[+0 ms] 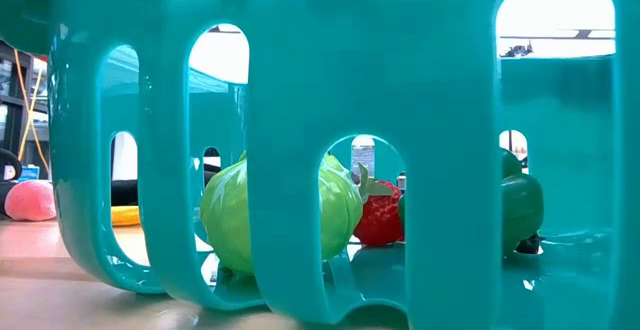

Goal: Pick and placing Produce into tupperware
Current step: Put the green star fruit into the blue bin

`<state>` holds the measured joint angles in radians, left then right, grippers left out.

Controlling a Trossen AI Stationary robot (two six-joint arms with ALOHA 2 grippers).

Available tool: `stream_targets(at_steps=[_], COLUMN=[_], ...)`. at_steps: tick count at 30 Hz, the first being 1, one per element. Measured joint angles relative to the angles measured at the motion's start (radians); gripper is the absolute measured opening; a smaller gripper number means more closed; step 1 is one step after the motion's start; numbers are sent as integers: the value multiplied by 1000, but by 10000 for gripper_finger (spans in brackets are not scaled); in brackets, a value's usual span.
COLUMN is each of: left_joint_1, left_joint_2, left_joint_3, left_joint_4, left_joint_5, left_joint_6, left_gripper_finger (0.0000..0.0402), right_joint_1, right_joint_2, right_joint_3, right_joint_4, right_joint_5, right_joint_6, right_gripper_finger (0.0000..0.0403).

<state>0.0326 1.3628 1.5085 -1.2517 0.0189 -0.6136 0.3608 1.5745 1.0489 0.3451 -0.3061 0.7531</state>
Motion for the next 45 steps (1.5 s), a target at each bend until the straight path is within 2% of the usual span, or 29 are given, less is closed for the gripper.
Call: stream_targets(at_steps=[5, 8, 11, 15, 17, 23, 27, 36, 41, 45], left_joint_1=[0, -1, -1, -1, -1, -1, -1, 0, -8, -58], left_joint_2=[0, 0, 0, 0, 0, 0, 0, 0, 0, 0], left_joint_3=[0, 0, 0, 0, 0, 0, 0, 0, 0, 0], left_joint_4=[6, 6, 6, 2, 1, -16, -70, -166, -169, -170], left_joint_5=[5, 30, 44, 45, 44, 44, 51, 88, 220, 252], left_joint_6=[-29, -31, -31, -39, -38, 1, 47, 153, 238, 279], left_gripper_finger=[5, 5, 5, 5, 5, 5, 5, 5, 5, 5], right_joint_1=[1, 0, 0, 9, 13, 17, 30, 47, 59, 61], right_joint_2=[0, 0, 0, 0, 0, 1, 10, 109, 223, 334], right_joint_3=[23, 88, 192, 349, 404, 454, 457, 471, 608, 755], right_joint_4=[30, -33, -255, -616, -730, -871, -908, -953, -1092, -1253], right_joint_5=[-31, -44, -32, 104, 152, 187, 228, 226, 225, 225], right_joint_6=[-71, -148, -265, -439, -467, -420, -371, -273, -274, -284], right_gripper_finger=[205, 205, 205, 205, 205, 205, 205, 205, 205, 205])
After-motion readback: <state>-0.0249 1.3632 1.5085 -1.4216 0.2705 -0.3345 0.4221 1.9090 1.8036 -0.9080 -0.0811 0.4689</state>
